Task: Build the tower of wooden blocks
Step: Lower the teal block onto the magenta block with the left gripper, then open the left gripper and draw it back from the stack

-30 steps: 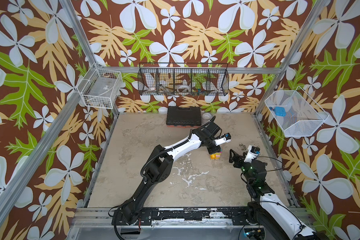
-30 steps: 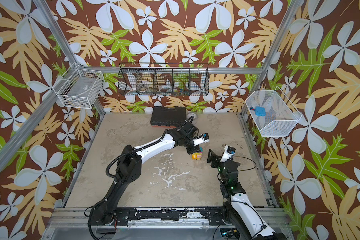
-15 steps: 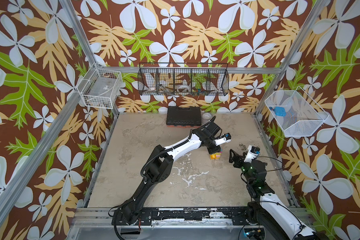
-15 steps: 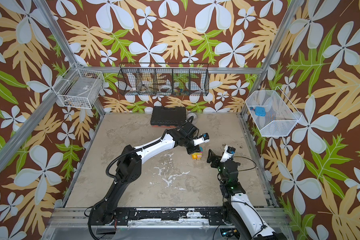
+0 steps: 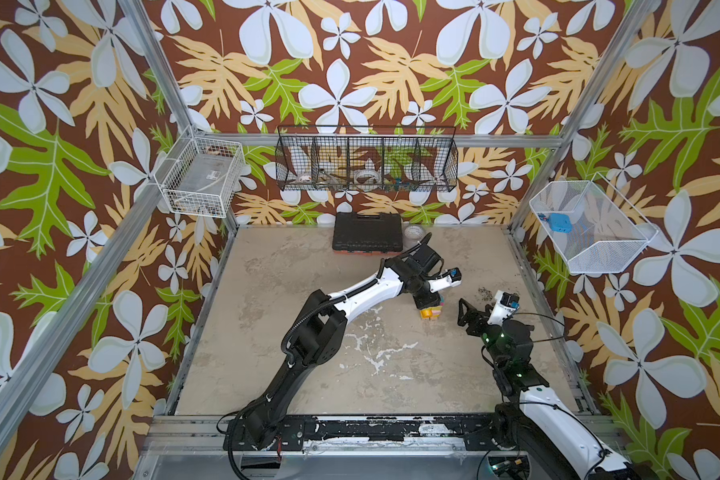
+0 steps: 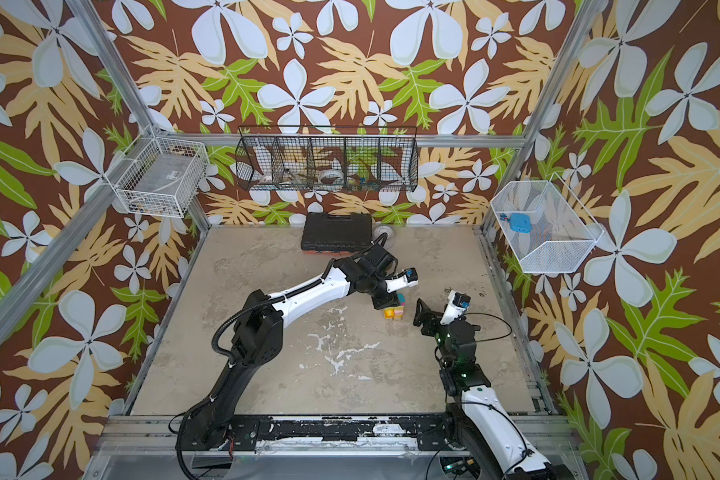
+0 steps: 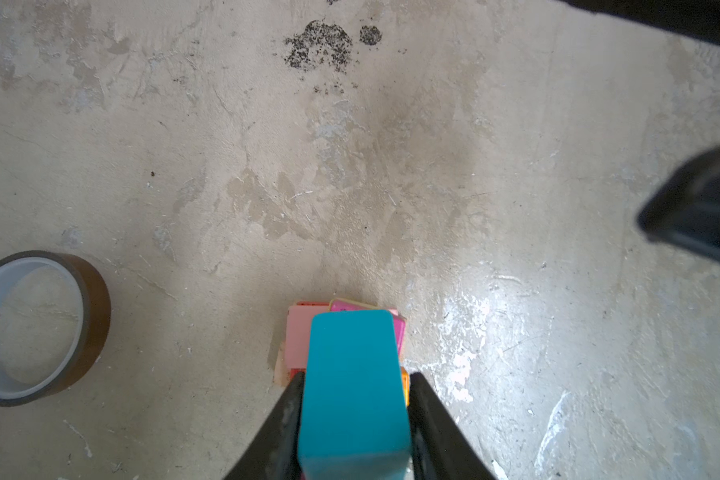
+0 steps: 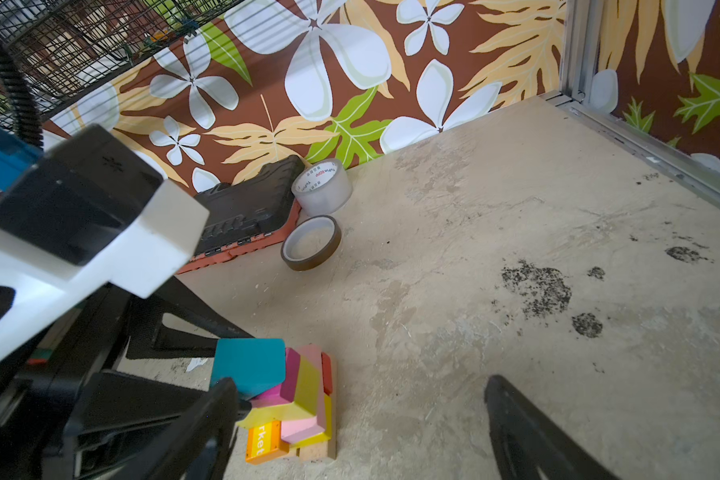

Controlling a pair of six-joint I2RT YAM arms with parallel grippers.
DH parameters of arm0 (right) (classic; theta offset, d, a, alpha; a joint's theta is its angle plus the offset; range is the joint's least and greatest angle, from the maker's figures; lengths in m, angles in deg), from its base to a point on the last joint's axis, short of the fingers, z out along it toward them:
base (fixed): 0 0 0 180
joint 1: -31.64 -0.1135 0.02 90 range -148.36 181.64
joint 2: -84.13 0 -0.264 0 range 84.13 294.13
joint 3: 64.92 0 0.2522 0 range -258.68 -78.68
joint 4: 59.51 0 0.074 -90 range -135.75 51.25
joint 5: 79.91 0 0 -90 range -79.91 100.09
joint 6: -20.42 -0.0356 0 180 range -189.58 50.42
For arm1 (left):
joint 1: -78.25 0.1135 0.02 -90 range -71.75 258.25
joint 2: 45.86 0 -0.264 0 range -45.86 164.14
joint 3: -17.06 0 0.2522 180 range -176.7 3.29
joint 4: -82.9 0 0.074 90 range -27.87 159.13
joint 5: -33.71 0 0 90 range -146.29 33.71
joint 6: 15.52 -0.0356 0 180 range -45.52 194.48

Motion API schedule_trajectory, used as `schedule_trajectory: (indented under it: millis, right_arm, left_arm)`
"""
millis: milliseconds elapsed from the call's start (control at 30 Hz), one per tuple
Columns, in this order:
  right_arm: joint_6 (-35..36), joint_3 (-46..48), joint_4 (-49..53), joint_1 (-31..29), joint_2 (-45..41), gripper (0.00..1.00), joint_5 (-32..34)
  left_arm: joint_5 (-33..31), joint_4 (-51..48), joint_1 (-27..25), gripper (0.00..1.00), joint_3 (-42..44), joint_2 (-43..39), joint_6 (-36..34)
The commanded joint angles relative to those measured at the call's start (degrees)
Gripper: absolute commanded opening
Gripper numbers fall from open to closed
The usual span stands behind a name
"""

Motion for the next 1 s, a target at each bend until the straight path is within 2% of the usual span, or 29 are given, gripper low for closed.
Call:
schedule_trajectory:
  millis: [0,167,500,733,767,800,833,967]
  right_arm:
    - [0.1,-0.1,-1.0,-0.1,0.0,0.92,-0.2]
    - [0.1,-0.1,-1.1,-0.1,0.0,0.92,-0.2]
    - [0.1,-0.1,-1.1,-0.1,0.1,0.92,-0.2]
    - [0.1,-0.1,-1.1,-0.1,0.1,0.92,-0.2]
    - [0.1,-0.2,-1.1,-0.1,0.2,0.92,-0.3]
    - [0.1,-0.1,-1.1,-0.1,0.1,0.92,-0.2]
    - [0.1,-0.1,-1.1,-0.1,0.2,0.92,-0.3]
    - [0.1,-0.2,-1.1,-0.1,0.2,0.92,-0.2]
  left_arm:
    - [0.1,-0.9,-0.1,0.42,0.3,0.1,-0.8]
    - [-0.2,-0.9,-0.1,0.42,0.6,0.0,-0.9]
    - [0.1,-1.4,-0.1,0.32,0.4,-0.1,-1.0]
    - [-0.2,-1.4,-0.1,0.39,0.5,-0.2,-1.2]
    - [-0.2,-1.4,-0.1,0.42,0.5,-0.2,-1.2]
    - [-0.3,-1.3,-0.1,0.93,0.5,-0.2,-1.2]
    - [-0.3,-1.3,-0.1,1.0,0.5,-0.3,-1.1]
    - [-0.5,-0.4,-0.1,1.0,0.8,-0.6,-1.3]
